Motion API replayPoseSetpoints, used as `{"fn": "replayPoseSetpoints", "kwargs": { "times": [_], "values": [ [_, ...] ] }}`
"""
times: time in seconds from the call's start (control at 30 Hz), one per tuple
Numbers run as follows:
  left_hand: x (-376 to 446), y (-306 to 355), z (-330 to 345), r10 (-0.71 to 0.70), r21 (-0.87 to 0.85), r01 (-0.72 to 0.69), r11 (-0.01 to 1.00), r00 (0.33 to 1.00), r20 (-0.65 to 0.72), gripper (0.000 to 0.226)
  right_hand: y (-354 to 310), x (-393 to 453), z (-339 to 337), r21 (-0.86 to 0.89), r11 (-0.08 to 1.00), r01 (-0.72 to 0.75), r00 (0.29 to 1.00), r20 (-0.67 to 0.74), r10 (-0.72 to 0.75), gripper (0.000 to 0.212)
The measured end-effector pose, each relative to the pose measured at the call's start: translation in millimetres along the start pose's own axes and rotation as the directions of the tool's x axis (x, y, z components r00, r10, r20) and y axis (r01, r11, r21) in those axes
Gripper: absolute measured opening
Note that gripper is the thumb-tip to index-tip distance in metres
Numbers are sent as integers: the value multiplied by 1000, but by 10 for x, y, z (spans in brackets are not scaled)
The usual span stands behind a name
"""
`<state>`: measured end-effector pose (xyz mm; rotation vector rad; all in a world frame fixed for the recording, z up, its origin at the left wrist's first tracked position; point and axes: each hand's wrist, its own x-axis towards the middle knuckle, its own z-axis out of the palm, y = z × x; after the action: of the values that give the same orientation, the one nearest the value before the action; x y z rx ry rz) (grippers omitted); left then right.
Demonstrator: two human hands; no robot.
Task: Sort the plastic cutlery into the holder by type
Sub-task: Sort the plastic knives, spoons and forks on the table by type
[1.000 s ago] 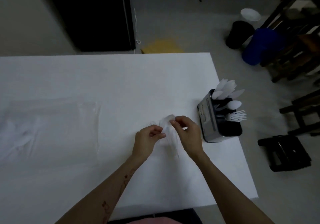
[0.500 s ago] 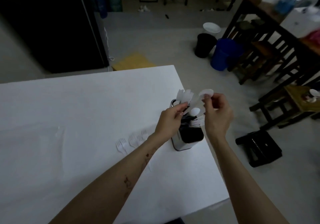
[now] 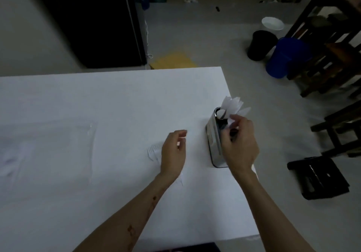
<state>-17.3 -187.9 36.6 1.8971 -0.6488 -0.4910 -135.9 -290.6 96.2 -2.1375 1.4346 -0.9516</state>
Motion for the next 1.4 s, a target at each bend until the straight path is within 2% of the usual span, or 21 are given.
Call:
{"fn": "replayPoseSetpoints", "kwargs": {
  "times": [0.07,0.17,0.23,0.3,0.43,0.53,0.6,0.67,0.73,0.83,0.93,1.0,1.13,1.23,1.4],
  "values": [
    [-61,-345,-159,-174,76,187,979,973,-153,20,-53,-197,207,22,991,129,968,212,-131,25],
    [-113,-754,-351,-481,157,524,837,842,-245,35,16,-545,591,-52,973,224,801,578,-154,11],
    [-137,-835,-409,-542,197,576,793,816,-204,49,81,-752,784,-144,961,234,695,716,-63,16],
    [-122,-840,-416,-508,287,529,798,848,-151,52,107,-922,896,-208,950,232,637,770,13,21],
    [-13,-844,-482,-509,442,477,760,859,-52,43,86,-1130,998,-260,940,221,665,745,49,26],
    [8,-885,-607,-541,409,510,756,840,-47,28,34,-1212,1047,-279,941,194,695,716,69,30],
    [-20,-932,-679,-575,299,562,771,816,-53,24,-10,-1254,1069,-306,936,172,711,697,97,31],
    [-61,-994,-741,-650,27,649,760,760,13,25,-47,-1286,1105,-339,928,154,724,678,128,28],
    [-104,-1006,-791,-687,-188,693,696,719,108,20,-83,-1295,1150,-371,917,145,735,661,151,23],
    [-165,-936,-841,-671,-351,701,621,707,223,14,-137,-1275,1191,-404,911,80,749,627,213,19],
    [-196,-894,-825,-699,-446,754,482,638,323,12,-160,-1261,1204,-422,906,20,730,625,275,18],
    [-208,-896,-805,-724,-485,775,406,596,348,13,-158,-1267,1189,-387,922,-3,713,646,273,16],
    [-218,-916,-756,-698,-486,751,447,633,335,18,-159,-1303,1097,-235,972,0,729,665,160,13],
    [-228,-891,-732,-673,-509,738,443,649,355,18,-145,-1370,1070,-124,991,-51,722,681,123,13],
    [-238,-832,-671,-677,-503,742,442,645,355,31,-89,-1470,1043,53,998,-39,709,705,-10,13]
  ]
}}
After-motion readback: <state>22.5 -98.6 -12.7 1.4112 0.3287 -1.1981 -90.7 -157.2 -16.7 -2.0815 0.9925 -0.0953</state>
